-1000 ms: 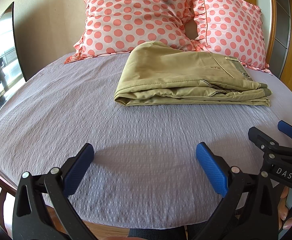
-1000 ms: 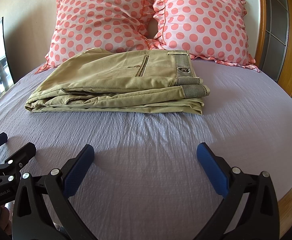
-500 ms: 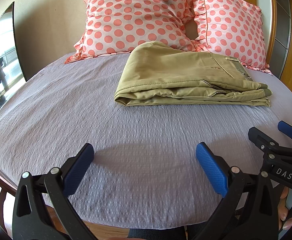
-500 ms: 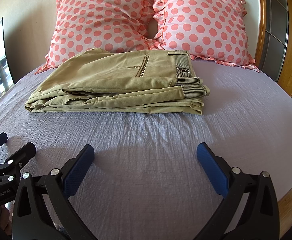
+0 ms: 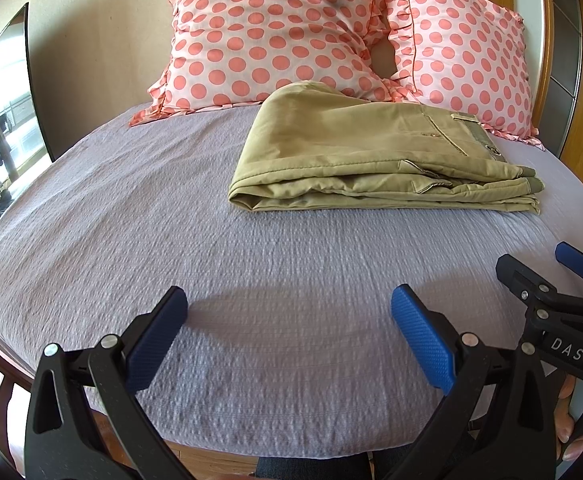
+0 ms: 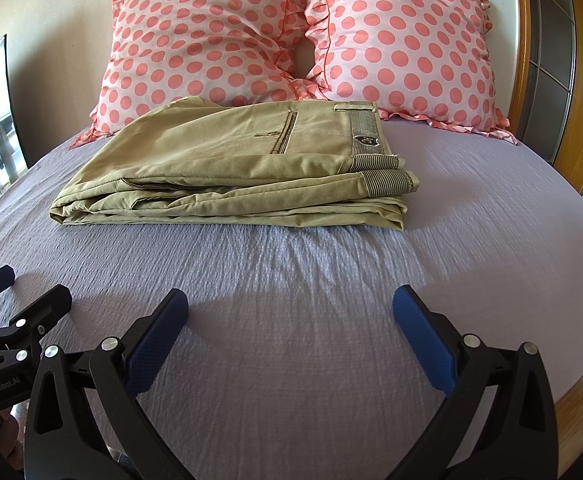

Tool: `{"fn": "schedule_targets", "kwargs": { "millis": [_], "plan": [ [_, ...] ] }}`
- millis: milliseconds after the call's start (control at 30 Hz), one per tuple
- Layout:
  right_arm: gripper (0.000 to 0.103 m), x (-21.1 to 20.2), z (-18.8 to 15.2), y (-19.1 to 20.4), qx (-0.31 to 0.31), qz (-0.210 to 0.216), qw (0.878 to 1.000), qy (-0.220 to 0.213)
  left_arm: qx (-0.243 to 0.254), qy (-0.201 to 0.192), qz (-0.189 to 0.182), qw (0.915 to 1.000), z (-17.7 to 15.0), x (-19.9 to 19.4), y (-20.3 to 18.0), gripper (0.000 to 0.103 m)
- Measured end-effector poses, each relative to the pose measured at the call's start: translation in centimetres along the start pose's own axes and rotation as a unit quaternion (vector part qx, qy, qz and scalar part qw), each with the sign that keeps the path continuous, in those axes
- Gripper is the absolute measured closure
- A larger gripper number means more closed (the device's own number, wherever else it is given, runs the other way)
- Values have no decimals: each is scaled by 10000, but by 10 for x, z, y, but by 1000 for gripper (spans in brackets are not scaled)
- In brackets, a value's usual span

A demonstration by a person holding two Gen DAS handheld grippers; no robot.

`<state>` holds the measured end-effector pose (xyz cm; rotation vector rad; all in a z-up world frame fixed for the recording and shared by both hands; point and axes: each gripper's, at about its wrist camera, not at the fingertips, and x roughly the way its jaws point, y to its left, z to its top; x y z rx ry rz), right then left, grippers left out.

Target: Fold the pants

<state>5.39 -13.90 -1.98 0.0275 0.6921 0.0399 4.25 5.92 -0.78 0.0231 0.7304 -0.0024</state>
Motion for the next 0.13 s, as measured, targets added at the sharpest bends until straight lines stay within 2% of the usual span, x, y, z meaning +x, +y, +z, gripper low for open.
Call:
{"fn": "schedule_targets", "kwargs": {
  "millis": [133],
  "plan": [
    [1, 0, 0, 0, 1, -2, 10000, -1, 2, -3, 2, 10000, 0, 0, 0, 2]
  ]
}}
